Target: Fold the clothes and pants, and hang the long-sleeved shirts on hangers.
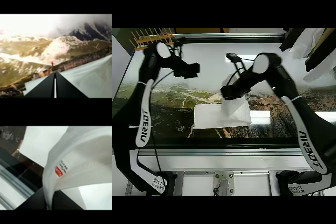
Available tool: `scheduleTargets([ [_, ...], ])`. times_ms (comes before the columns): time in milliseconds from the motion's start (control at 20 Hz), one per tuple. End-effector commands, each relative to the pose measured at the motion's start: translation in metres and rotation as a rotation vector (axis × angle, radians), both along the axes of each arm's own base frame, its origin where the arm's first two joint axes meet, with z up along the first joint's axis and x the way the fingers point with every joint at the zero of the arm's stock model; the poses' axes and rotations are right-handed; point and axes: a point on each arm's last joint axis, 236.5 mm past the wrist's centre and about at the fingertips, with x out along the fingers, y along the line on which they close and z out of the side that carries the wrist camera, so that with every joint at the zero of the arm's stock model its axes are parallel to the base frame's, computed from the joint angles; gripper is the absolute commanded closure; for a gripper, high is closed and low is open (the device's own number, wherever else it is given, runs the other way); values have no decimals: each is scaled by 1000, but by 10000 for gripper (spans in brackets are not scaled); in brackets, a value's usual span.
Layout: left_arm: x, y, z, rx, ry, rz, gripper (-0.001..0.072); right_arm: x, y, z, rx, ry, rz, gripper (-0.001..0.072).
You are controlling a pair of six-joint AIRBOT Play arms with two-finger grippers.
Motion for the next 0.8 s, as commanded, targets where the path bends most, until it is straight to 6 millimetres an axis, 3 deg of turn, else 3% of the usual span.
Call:
scheduleTargets([
  [0,-1,52,36,7,-56,83,703,-6,65,-36,51,-1,36,700],
  [100,-3,67,47,7,-72,111,702,-5,100,-65,69,-24,43,665],
  [150,-4,72,52,7,-79,120,703,-4,119,-78,90,-43,41,415],
  [200,-4,76,56,7,-88,128,703,-6,141,-83,144,-46,33,78],
  [250,-3,77,60,6,-101,133,703,-11,164,-81,212,-64,49,-2],
  [350,-1,82,69,5,-130,146,703,-16,179,-66,277,-86,68,0],
  [400,-2,85,75,4,-145,152,702,-14,172,-62,263,-93,76,0],
  [500,-6,85,83,-1,-182,167,703,-4,134,-58,166,-133,99,0],
  [600,-20,86,77,-6,-194,183,703,6,81,-61,75,-144,63,-1],
  [750,-56,77,39,0,-132,172,703,4,-22,-87,-9,-60,-78,-1],
])
